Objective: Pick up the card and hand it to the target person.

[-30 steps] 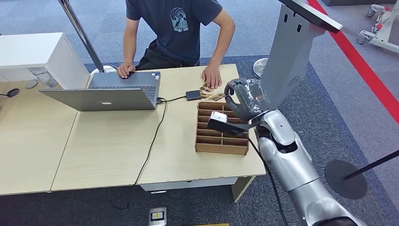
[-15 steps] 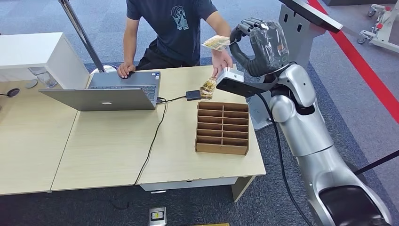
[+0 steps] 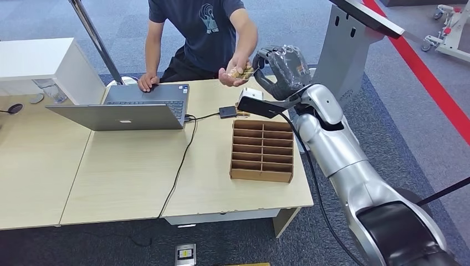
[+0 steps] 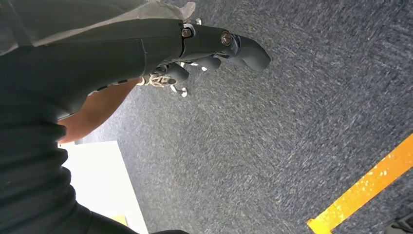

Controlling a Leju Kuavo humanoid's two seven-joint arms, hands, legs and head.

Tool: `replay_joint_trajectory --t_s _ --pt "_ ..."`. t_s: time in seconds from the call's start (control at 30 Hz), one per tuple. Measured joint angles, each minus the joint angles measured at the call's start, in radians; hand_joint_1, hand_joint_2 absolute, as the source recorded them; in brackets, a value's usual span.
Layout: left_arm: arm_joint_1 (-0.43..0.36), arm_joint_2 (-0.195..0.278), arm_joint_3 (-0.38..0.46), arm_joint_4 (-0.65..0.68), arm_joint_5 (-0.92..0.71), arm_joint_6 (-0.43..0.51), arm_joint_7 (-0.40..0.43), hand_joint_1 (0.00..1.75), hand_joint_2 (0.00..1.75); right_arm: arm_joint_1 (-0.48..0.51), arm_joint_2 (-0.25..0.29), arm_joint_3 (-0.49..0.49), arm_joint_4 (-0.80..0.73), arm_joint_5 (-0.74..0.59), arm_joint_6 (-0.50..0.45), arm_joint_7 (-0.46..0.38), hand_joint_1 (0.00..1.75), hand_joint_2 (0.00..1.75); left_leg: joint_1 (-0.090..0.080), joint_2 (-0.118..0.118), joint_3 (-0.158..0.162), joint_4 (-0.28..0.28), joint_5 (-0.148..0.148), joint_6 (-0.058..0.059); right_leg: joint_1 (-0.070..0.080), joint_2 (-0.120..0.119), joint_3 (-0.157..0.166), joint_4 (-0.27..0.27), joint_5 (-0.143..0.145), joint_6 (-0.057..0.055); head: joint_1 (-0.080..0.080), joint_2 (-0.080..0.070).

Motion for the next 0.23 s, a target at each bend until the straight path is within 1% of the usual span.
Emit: replay_joint_trajectory --t_s 0.1,0.13,0.2,0.23 --pt "-0.001 0.001 0.003 -0.001 0.004 0.013 -0.007 0.00 1.75 -0.008 0.001 -0.004 0.008 -0.003 -0.001 -0.003 1.75 1.75 0.000 0.001 -0.001 0.000 0.000 0.000 0.000 0.001 -0.001 0.000 0.000 0.000 0.000 0.000" --pt "-0.001 0.001 0.006 -0.001 0.008 0.013 -0.010 0.00 1.75 -0.010 -0.001 -0.006 0.007 -0.005 0.000 -0.003 1.44 1.75 0.000 0.000 -0.001 0.000 0.000 0.000 0.000 0.001 -0.001 0.000 0.000 0.000 0.000 0.000" --pt "-0.002 0.000 0.010 0.000 0.013 0.021 -0.014 0.00 0.87 -0.012 -0.003 -0.013 0.005 -0.011 -0.002 -0.006 0.57 1.75 0.000 -0.001 -0.001 0.001 0.000 0.000 0.000 -0.001 -0.001 0.000 0.000 0.000 0.000 0.000" --pt "-0.002 -0.001 0.010 0.001 0.014 0.025 -0.014 0.00 0.58 -0.013 -0.004 -0.015 0.004 -0.013 -0.003 -0.007 0.18 1.75 0.000 -0.001 -0.001 0.001 0.000 0.000 0.000 -0.001 -0.001 0.000 0.000 0.000 0.000 0.000"
